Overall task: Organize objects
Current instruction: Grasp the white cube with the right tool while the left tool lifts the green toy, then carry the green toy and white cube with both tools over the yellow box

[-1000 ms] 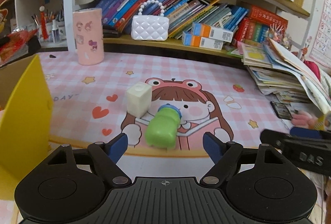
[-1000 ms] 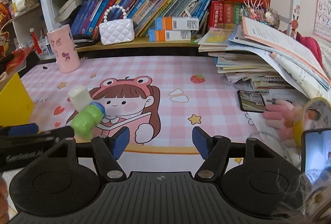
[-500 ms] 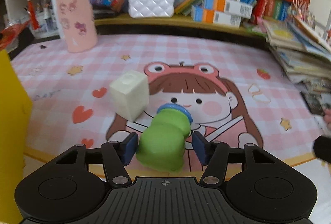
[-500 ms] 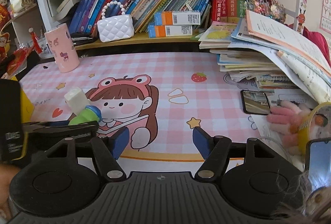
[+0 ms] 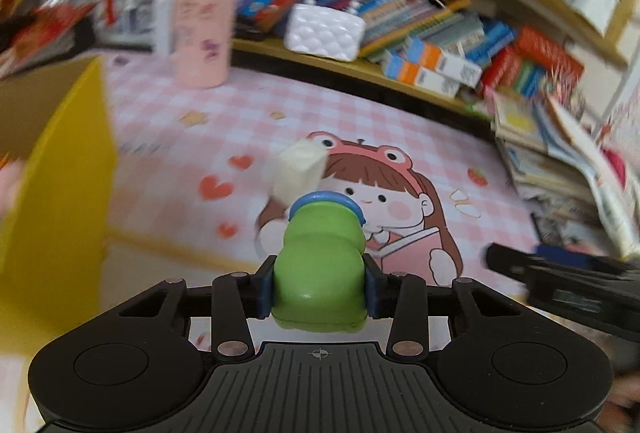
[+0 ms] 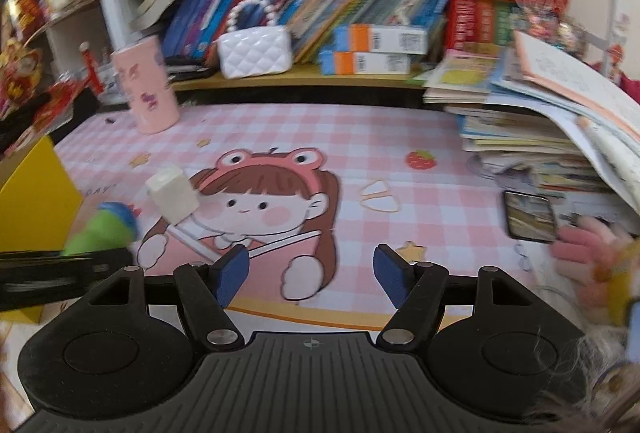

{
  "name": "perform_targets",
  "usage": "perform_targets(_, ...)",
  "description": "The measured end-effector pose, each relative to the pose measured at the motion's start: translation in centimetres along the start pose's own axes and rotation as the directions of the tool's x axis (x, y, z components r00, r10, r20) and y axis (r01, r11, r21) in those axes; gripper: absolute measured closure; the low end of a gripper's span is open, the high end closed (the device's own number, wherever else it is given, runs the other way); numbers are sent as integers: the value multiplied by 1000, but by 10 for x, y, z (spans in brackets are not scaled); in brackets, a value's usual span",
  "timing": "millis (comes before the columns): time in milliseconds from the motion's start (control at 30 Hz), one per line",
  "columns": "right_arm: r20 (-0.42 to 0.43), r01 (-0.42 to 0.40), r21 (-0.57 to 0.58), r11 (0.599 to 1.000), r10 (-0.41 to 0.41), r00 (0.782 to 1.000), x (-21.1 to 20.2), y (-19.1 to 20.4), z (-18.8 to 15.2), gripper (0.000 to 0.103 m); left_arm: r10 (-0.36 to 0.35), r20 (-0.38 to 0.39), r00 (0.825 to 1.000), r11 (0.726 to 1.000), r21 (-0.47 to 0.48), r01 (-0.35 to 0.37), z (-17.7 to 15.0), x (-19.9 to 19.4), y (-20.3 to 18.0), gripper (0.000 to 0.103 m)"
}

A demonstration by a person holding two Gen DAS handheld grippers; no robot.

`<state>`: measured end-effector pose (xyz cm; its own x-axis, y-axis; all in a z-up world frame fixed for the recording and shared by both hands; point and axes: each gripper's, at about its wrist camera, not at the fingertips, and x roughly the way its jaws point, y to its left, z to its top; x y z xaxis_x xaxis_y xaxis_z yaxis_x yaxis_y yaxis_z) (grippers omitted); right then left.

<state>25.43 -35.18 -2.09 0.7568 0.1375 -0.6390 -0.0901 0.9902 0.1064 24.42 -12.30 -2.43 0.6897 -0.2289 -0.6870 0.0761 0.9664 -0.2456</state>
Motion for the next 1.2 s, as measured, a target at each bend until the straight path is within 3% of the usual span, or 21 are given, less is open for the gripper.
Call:
perform_targets(200, 1, -115, -108, 987, 116, 993, 30, 27, 3, 36, 38, 55, 998, 998, -53, -36, -9, -51, 18, 63)
perform_targets(400, 29, -229, -259, 938, 245, 969, 73, 75, 11, 36, 62, 121, 991, 994, -94, -51, -11, -87, 18, 63)
perform_targets(533, 21, -248, -338, 908, 270, 963, 109, 101, 22, 36, 103, 129, 986, 992, -87, -92, -19, -100, 16, 63)
perform_targets(633, -5, -229, -363, 903, 244, 970, 134, 111, 29, 39, 136, 137, 981, 989, -80, -126, -26, -107, 15, 63)
perform_targets(667, -11, -222, -370, 902, 235, 972, 140, 113, 30, 42, 138, 137, 981, 988, -83, -127, -28, -109, 15, 63)
perform_targets(700, -17, -217, -375, 901, 228, 974, 144, 114, 30, 54, 139, 136, 981, 988, -83, -128, -29, -110, 15, 63)
perform_targets(733, -27, -235, -375, 897, 243, 970, 145, 113, 30, 61, 140, 133, 981, 988, -80, -131, -31, -111, 14, 63)
perform_targets(800, -29, -250, -357, 900, 257, 966, 141, 111, 29, 65, 145, 124, 982, 988, -71, -137, -35, -111, 14, 63)
perform_targets(1200, -4, -214, -205, 955, 218, 976, 54, 88, -1, 69, 104, 93, 990, 994, -47, -100, -53, -108, 31, 63)
